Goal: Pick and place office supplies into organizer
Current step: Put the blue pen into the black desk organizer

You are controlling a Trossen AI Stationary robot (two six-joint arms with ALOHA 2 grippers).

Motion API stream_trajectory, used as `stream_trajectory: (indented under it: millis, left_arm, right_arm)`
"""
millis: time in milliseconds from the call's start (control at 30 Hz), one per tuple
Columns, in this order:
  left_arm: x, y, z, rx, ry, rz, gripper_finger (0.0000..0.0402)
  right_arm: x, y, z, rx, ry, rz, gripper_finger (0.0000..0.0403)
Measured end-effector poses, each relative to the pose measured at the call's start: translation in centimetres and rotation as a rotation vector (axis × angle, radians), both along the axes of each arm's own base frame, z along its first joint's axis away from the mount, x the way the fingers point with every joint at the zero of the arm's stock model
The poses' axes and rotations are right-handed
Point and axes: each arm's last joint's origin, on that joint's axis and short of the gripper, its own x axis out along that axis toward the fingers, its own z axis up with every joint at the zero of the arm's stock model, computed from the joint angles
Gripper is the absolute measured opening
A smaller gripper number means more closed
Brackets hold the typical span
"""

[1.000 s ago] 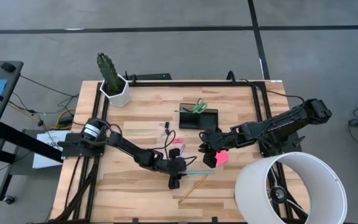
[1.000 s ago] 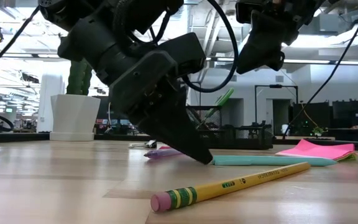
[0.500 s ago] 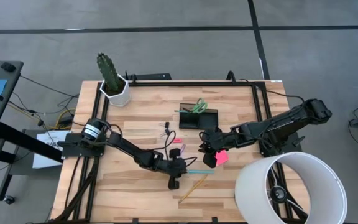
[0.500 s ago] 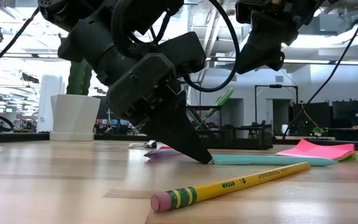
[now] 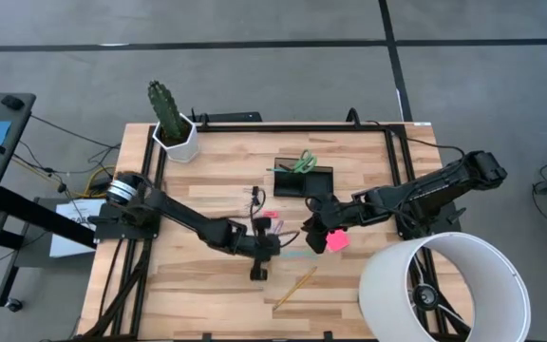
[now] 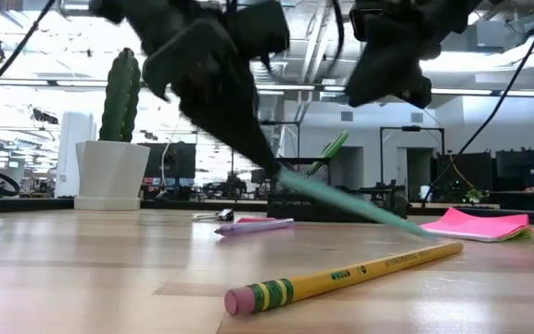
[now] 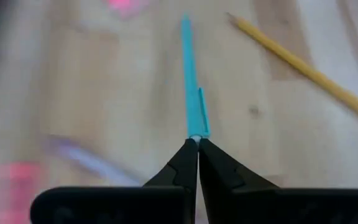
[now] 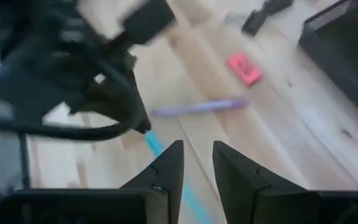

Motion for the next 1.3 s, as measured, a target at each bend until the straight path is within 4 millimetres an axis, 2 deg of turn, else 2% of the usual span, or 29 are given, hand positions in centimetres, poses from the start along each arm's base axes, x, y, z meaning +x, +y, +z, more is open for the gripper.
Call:
stream_trajectory:
  millis: [167, 300, 400, 533, 667, 800, 933, 1067, 1300]
  left_arm:
    - [-1.0, 1.1, 6.0, 0.340, 0.044, -0.076, 0.0000]
    - [-1.5, 2.3, 10.8, 0.597, 0.054, -0.114, 0.0000]
    - [-1.5, 4.0, 13.1, 0.769, 0.124, -0.120, 0.0000]
    - [-1.1, 6.8, 15.4, 0.894, 0.188, -0.155, 0.0000]
    - [-0.8, 9.9, 15.5, 0.967, 0.293, -0.186, 0.0000]
    - [-1.3, 12.5, 15.1, 0.985, 0.429, -0.233, 0.0000]
    - [-2.2, 14.3, 14.3, 0.966, 0.567, -0.259, 0.0000]
    - [-2.3, 15.5, 14.4, 0.953, 0.577, -0.227, 0.0000]
    - [-1.6, 16.2, 14.0, 0.885, 0.523, -0.286, 0.0000]
  right_arm:
    - [1.0, 0.1, 1.3, 0.004, -0.199, -0.157, 0.0082]
    - [2.0, 0.1, 3.6, -0.044, -0.446, -0.175, 0.0082]
    - [2.4, 0.2, 6.2, -0.086, -0.685, -0.150, 0.0081]
    - [2.3, 0.2, 9.1, -0.157, -0.966, -0.147, 0.0081]
    - [1.9, 0.3, 10.6, -0.135, -1.106, -0.120, 0.0081]
    - [1.9, 0.6, 10.4, -0.101, -1.100, -0.090, 0.0081]
    - [1.9, 0.8, 10.3, -0.102, -1.095, -0.102, 0.0081]
    - [1.9, 0.8, 10.3, -0.102, -1.094, -0.098, 0.0081]
    - [2.0, 0.4, 10.3, -0.110, -1.092, -0.112, 0.0081]
